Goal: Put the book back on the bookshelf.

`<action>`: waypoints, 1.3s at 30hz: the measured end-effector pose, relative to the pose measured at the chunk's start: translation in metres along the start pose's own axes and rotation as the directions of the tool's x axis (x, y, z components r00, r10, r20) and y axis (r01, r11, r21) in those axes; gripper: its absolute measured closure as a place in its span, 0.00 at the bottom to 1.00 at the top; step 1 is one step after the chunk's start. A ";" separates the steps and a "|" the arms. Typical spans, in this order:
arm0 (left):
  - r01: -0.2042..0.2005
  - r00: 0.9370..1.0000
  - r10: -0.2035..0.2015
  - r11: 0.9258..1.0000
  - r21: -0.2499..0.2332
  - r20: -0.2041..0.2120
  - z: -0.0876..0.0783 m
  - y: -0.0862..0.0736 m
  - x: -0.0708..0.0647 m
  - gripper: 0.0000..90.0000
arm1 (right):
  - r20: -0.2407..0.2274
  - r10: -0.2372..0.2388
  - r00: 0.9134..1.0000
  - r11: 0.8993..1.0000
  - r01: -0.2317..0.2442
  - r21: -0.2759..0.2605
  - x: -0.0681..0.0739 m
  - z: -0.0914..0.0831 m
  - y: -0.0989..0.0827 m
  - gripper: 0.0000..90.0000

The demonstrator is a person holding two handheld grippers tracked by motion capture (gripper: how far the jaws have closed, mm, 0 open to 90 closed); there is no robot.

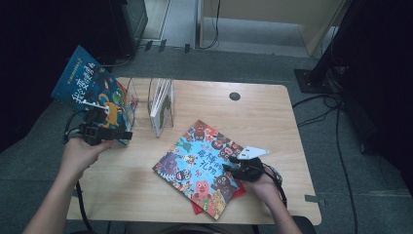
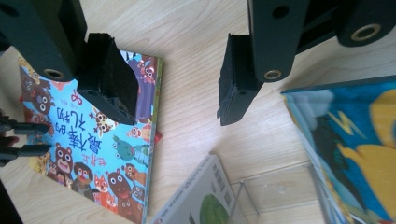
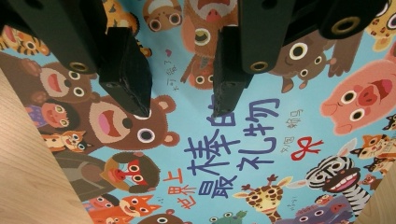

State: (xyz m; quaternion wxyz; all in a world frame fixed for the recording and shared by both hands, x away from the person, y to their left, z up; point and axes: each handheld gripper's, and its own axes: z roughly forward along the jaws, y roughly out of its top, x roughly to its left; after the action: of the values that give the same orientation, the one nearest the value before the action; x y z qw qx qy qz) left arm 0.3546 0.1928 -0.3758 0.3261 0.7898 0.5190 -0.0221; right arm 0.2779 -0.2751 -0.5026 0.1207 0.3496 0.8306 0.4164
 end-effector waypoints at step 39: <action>-0.139 0.985 0.133 0.989 0.055 0.112 0.096 -0.011 -0.022 0.59 | 0.045 0.043 0.998 0.999 -0.042 -0.021 -0.004 -0.023 -0.020 0.70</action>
State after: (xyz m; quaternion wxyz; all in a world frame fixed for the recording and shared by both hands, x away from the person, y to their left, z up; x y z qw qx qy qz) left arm 0.3637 0.1262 -0.4483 0.3294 0.8309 0.4445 -0.0587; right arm 0.2598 -0.2998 -0.5043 0.1341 0.3751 0.8158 0.4192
